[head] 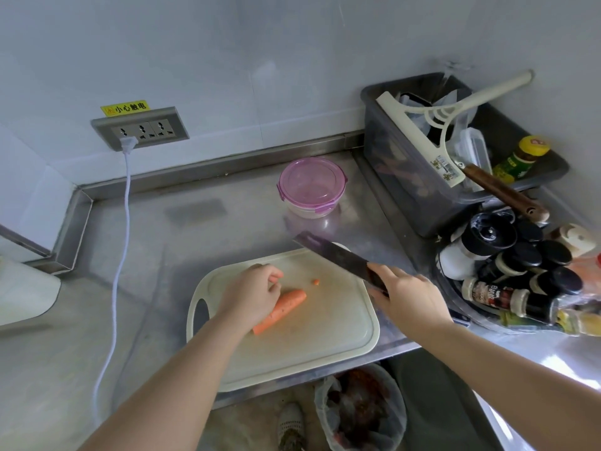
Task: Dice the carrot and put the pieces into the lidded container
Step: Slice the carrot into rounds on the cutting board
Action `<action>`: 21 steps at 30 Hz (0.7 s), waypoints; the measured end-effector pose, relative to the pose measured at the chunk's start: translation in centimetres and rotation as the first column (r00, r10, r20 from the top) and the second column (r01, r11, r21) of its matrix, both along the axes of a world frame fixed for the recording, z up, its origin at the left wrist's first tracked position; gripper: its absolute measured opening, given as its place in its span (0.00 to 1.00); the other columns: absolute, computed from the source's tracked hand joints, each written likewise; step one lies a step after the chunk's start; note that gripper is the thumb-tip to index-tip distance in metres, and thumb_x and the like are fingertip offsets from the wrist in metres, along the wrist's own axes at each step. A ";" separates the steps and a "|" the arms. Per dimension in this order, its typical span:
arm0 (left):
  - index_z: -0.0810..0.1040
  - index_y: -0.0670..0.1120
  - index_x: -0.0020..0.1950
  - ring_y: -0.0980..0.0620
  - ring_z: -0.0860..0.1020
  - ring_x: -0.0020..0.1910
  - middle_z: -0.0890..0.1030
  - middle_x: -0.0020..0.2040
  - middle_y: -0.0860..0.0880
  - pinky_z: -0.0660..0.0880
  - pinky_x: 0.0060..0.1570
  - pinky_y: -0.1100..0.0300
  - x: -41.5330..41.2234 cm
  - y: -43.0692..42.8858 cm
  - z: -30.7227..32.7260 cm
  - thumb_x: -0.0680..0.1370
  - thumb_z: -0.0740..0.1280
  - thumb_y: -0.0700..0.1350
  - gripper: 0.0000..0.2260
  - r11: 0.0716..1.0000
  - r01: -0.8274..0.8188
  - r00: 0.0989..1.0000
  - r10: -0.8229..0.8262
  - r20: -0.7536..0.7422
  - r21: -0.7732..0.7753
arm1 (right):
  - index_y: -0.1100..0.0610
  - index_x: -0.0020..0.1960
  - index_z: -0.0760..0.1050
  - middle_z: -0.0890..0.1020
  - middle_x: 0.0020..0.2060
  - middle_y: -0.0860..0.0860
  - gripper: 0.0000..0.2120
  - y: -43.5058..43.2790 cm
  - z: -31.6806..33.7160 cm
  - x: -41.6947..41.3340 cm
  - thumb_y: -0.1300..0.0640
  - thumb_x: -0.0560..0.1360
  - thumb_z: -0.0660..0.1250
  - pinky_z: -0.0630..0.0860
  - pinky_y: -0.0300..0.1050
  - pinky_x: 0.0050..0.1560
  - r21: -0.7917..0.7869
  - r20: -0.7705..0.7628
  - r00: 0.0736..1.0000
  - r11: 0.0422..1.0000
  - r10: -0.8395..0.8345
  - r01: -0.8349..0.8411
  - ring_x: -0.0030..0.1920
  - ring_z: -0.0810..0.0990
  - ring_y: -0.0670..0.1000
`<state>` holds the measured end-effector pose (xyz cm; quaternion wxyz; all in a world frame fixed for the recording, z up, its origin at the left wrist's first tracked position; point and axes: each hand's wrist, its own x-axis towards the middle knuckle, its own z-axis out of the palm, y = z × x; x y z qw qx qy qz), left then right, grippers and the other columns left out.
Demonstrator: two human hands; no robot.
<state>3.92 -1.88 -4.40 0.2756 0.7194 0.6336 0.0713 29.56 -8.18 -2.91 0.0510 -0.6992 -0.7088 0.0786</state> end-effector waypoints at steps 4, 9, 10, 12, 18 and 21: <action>0.78 0.47 0.59 0.49 0.78 0.57 0.78 0.57 0.50 0.73 0.57 0.55 3.5 0.5 -0.8 0.77 0.65 0.44 0.12 0.993 0.116 0.992 -0.117 -0.040 -0.014 | 0.48 0.76 0.56 0.74 0.65 0.48 0.23 1.1 -0.5 0.0 0.45 0.82 0.52 0.66 0.46 0.63 -0.132 0.069 0.998 0.991 -0.013 0.022 0.60 0.75 0.53; 0.76 0.50 0.57 0.48 0.75 0.58 0.75 0.58 0.51 0.72 0.55 0.56 7.1 0.7 -1.2 0.78 0.63 0.47 0.09 0.962 0.254 0.939 -0.221 -0.264 0.099 | 0.49 0.74 0.57 0.71 0.66 0.50 0.20 1.8 -1.9 0.0 0.49 0.83 0.51 0.63 0.47 0.64 -0.217 0.093 0.995 0.976 0.029 -0.008 0.65 0.71 0.54; 0.76 0.49 0.57 0.47 0.75 0.58 0.75 0.59 0.50 0.72 0.55 0.56 7.5 0.8 -1.4 0.78 0.63 0.47 0.09 0.960 0.257 0.933 -0.218 -0.286 0.107 | 0.49 0.75 0.56 0.70 0.66 0.50 0.21 1.9 -2.2 -0.1 0.51 0.83 0.51 0.63 0.47 0.64 -0.232 0.075 0.997 0.973 0.031 -0.012 0.66 0.70 0.54; 0.76 0.48 0.57 0.47 0.76 0.57 0.76 0.58 0.49 0.72 0.54 0.56 7.9 1.0 -1.7 0.78 0.63 0.44 0.08 0.962 0.249 0.929 -0.205 -0.309 0.110 | 0.49 0.77 0.53 0.69 0.67 0.51 0.22 1.9 -2.8 -0.1 0.54 0.83 0.51 0.62 0.48 0.66 -0.243 0.055 0.998 0.970 0.037 -0.023 0.67 0.67 0.54; 0.76 0.49 0.54 0.47 0.77 0.53 0.78 0.55 0.49 0.68 0.48 0.60 7.9 1.0 -1.5 0.77 0.62 0.38 0.09 0.951 0.286 0.924 -0.241 -0.298 0.120 | 0.48 0.76 0.54 0.67 0.65 0.52 0.23 2.0 -2.8 0.0 0.56 0.82 0.52 0.63 0.48 0.64 -0.238 0.071 0.996 0.971 0.058 -0.040 0.65 0.65 0.55; 0.76 0.48 0.54 0.45 0.77 0.51 0.77 0.53 0.49 0.70 0.48 0.56 8.1 0.4 -0.9 0.77 0.61 0.39 0.09 0.945 0.297 0.945 -0.271 -0.180 0.138 | 0.48 0.74 0.58 0.68 0.64 0.52 0.22 2.0 -2.4 0.4 0.57 0.81 0.54 0.64 0.48 0.65 -0.277 0.026 0.997 0.959 0.070 -0.060 0.64 0.66 0.55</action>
